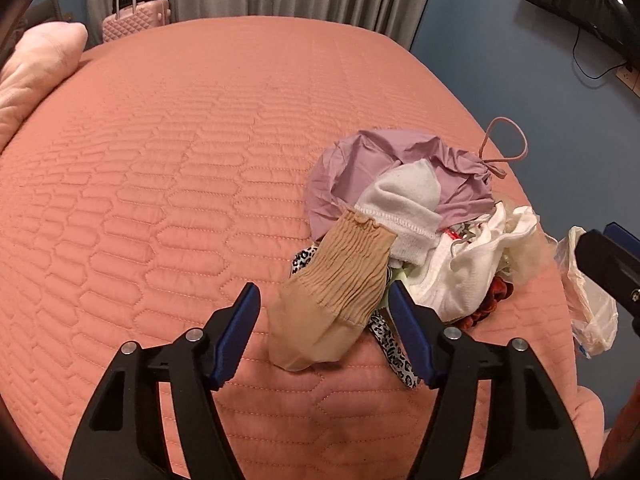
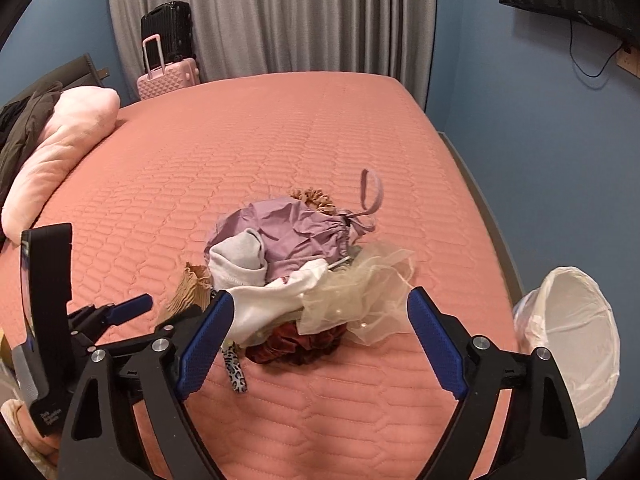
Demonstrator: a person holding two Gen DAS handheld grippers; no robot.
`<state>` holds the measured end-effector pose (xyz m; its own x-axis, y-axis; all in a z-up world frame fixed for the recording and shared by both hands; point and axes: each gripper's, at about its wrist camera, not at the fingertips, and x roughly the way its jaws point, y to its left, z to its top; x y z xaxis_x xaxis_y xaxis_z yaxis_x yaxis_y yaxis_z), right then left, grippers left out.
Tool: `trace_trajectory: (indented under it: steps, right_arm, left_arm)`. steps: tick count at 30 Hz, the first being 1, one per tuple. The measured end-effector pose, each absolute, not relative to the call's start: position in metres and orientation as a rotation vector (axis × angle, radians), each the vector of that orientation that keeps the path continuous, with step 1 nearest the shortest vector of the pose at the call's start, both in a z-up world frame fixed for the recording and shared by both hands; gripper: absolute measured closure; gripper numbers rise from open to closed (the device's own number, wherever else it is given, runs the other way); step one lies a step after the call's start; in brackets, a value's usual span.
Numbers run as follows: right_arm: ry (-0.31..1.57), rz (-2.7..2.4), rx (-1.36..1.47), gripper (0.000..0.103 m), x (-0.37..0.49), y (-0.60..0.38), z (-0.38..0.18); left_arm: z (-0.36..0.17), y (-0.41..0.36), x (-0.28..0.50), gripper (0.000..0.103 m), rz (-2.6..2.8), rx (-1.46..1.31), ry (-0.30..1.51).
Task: Collect trash
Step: 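Move the left tool to the tan stocking and close on it, then lift the tan stocking with the left tool while the right tool grasps the white glove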
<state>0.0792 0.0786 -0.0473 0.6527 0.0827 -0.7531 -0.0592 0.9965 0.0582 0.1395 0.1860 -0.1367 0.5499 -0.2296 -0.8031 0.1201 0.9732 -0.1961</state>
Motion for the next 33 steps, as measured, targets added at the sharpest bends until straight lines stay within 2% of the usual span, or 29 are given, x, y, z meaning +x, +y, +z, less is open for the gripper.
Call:
trace_trajectory:
  steps: [1, 2, 5, 9, 14, 16, 18, 20, 23, 33]
  right_arm:
    - [0.866, 0.089, 0.031, 0.024, 0.082, 0.081, -0.051]
    - [0.875, 0.098, 0.03, 0.028, 0.086, 0.086, -0.054]
    - [0.905, 0.132, 0.033, 0.033, 0.096, 0.099, -0.066]
    - [0.94, 0.156, 0.05, 0.036, 0.1, 0.111, -0.08]
    - [0.972, 0.147, 0.063, 0.037, 0.106, 0.117, -0.09]
    - [0.993, 0.142, 0.047, 0.048, 0.11, 0.121, -0.097]
    - [1.018, 0.142, 0.036, 0.071, 0.114, 0.122, -0.104]
    - [1.032, 0.151, 0.056, 0.088, 0.115, 0.119, -0.107]
    - [1.012, 0.155, 0.088, 0.096, 0.108, 0.111, -0.096]
    - [0.838, 0.166, 0.142, 0.097, 0.074, 0.067, -0.007]
  left_arm:
    - [-0.139, 0.187, 0.14, 0.048, -0.22, -0.138, 0.978]
    - [-0.142, 0.188, 0.14, 0.058, -0.238, -0.153, 0.985]
    - [-0.142, 0.191, 0.133, 0.071, -0.262, -0.197, 0.992]
    - [-0.137, 0.204, 0.127, 0.081, -0.251, -0.236, 0.989]
    - [-0.125, 0.222, 0.115, 0.082, -0.207, -0.217, 0.964]
    - [-0.122, 0.231, 0.113, 0.082, -0.188, -0.214, 0.95]
    - [-0.117, 0.237, 0.11, 0.082, -0.18, -0.221, 0.945]
    - [-0.111, 0.239, 0.106, 0.082, -0.179, -0.227, 0.943]
    - [-0.099, 0.237, 0.102, 0.082, -0.182, -0.222, 0.924]
    - [-0.029, 0.196, 0.094, 0.082, -0.249, -0.177, 0.808]
